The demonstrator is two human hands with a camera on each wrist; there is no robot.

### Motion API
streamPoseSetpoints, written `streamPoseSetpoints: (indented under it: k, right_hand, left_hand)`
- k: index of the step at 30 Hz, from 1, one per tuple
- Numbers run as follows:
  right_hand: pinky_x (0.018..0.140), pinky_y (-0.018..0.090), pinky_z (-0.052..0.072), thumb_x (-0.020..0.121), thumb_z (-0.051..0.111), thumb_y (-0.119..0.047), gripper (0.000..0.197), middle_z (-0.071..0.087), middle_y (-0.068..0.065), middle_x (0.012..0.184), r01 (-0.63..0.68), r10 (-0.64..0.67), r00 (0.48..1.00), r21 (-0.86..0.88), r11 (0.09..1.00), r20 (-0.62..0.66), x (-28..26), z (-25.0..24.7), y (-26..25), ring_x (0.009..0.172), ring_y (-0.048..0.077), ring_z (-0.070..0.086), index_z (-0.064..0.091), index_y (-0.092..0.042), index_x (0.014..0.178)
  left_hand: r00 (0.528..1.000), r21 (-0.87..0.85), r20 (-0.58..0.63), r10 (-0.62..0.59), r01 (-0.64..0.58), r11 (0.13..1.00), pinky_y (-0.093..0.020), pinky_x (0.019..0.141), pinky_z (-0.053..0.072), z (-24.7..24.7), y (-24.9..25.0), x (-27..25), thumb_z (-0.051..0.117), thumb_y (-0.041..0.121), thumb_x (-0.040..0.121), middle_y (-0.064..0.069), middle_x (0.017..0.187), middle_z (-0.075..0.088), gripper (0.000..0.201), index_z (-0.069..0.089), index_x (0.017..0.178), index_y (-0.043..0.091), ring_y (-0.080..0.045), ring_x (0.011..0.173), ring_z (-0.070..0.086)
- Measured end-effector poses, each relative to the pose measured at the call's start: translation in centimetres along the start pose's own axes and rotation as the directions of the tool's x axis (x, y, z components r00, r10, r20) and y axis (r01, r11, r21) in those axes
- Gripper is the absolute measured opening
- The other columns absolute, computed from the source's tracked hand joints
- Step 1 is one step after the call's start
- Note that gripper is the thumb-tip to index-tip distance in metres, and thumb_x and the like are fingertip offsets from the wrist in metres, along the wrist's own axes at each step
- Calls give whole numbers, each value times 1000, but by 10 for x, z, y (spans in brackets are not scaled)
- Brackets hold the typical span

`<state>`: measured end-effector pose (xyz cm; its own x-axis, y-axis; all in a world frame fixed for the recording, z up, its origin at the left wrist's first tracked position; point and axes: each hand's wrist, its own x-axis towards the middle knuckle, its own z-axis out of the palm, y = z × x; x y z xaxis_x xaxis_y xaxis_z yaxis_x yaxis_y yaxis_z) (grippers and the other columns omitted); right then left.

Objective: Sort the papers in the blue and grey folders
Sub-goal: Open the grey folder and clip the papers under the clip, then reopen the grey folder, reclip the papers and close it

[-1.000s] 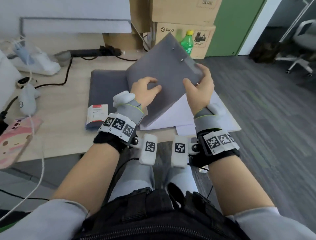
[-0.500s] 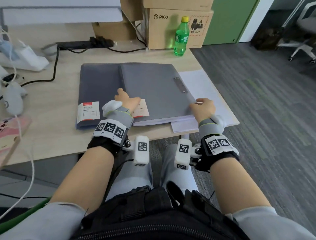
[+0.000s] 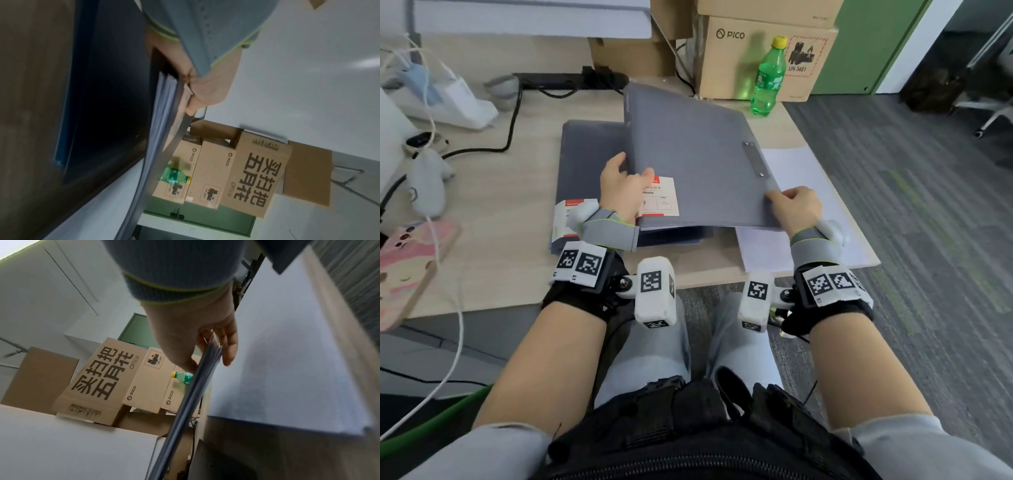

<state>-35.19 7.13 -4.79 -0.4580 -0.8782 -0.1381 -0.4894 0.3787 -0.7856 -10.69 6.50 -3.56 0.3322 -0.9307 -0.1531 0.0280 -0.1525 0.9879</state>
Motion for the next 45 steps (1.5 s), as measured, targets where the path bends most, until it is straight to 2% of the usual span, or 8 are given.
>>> streamPoseSetpoints:
  k: [3,8,12,18,22,35,40,45]
  right_hand:
    - [66,25,38,79,68,-35,28,53,-1,65,-29,12,993,137,990,121,-1,15,-15,73,22,48,55,-14,66]
    - [79,34,52,78,75,-24,26,64,2,87,-106,-18,928,309,945,372,-9,42,-34,78,18,59,61,-11,97]
    - [62,23,53,83,70,-10,9,63,3,82,-148,0,914,332,932,406,-13,59,-45,66,13,59,61,-10,86]
    - [64,26,55,80,70,-5,23,67,15,99,-99,10,929,221,970,371,-7,68,-41,75,24,62,65,-3,102]
    - [93,42,53,75,74,-10,29,68,18,107,-74,36,956,121,990,290,-3,73,-41,94,31,66,67,-2,102]
    - [96,44,50,73,73,-18,37,69,16,109,-28,16,970,48,998,244,3,79,-39,104,32,64,68,-2,106]
    - [95,44,51,70,74,-18,41,69,16,108,-36,18,976,79,996,215,7,79,-38,102,32,65,67,-2,107]
    - [93,43,53,74,72,-14,29,69,13,102,-50,19,975,140,989,219,4,69,-42,97,30,66,67,-6,101]
  left_hand:
    - [996,-9,8,92,-92,996,-21,68,56,-18,4,2,57,1,86,-7,106,64,37,54,123,1,-8,72,65]
    - [986,64,-43,161,-158,985,-12,61,51,-57,2,16,57,0,87,-4,97,63,23,61,109,0,10,55,61]
    - [1000,251,-8,5,-3,968,-46,87,54,-82,-8,26,62,25,82,-4,73,62,22,55,64,15,-21,74,63]
    - [975,609,-221,38,107,786,-35,103,34,-110,-27,25,60,28,80,-10,127,60,46,58,123,14,-34,120,51]
    - [972,550,-183,-146,224,804,-40,95,50,-116,-30,24,66,47,64,-10,107,70,55,67,107,13,-32,101,64]
    - [968,582,-202,-149,241,777,-43,91,52,-117,-42,52,64,57,34,-7,112,65,81,66,104,18,-29,99,63]
    - [973,540,-184,-136,216,814,-38,99,46,-111,-18,43,71,43,50,-4,118,61,79,57,120,10,-25,110,55]
    - [984,269,57,-169,148,952,-23,68,52,-110,-10,33,68,16,80,-12,94,68,27,63,103,2,-16,78,66]
